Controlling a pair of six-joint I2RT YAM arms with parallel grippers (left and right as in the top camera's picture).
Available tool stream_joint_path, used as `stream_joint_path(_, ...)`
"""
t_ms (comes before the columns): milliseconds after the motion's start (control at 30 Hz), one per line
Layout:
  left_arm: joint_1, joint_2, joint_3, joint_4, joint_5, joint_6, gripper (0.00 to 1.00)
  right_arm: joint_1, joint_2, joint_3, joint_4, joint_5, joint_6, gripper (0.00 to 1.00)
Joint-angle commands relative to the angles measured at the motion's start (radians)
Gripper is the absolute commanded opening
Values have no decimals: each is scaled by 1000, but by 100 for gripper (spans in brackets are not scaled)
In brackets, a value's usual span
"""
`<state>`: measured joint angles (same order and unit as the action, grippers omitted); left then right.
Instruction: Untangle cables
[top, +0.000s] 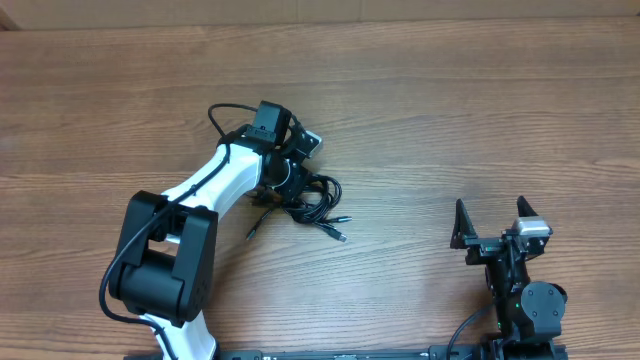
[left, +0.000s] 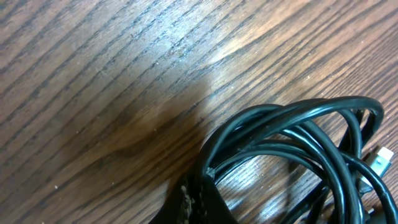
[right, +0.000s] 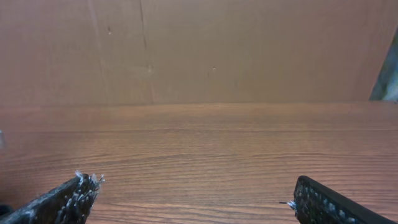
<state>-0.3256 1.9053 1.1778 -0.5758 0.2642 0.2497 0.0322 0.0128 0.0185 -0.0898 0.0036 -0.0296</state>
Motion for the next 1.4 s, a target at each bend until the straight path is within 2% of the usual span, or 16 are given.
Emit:
stream_joint_path(0,27,-7,32,-28,-2,-105,4,-4,-10,-11,6,-13,5,100)
stream_joint_path(133,96,-10,66,-56,50,-214,4,-3,-10,-11,6,-30,184,100)
stream_joint_path(267,197,-10,66,-37,291,-328,4,-3,-10,-11,8,-62,509,100)
stream_joint_path(400,280,-10,66,10,512,-378,4,-3,-10,-11,21,-198,686,100)
stream_joint_path(567,322,-10,66,-4,541,-311,4,-3,2,-10,32,-377,695,100)
stream_joint_path(733,310,-10,66,-13,542,-226,4,-3,53,31,-19,-406,695,100)
stream_joint_path(867,302,-10,66,-1,541,-192,4,-5,163,226,-190,-380,597,100)
stream_joint_path(1000,302,-10,66,9,541,-193,4,-5,346,500,-375,-352,495,100)
stream_joint_path(1167,302,-10,66,8,541,-193,4,-4,650,865,-644,-369,492,100)
stream_joint_path(1267,302,-10,66,9,541,-193,4,-5,790,994,-749,-427,493,100)
stream_joint_path(1367,302,-10,66,20,541,-225,4,-5,901,1022,-729,-477,496,100)
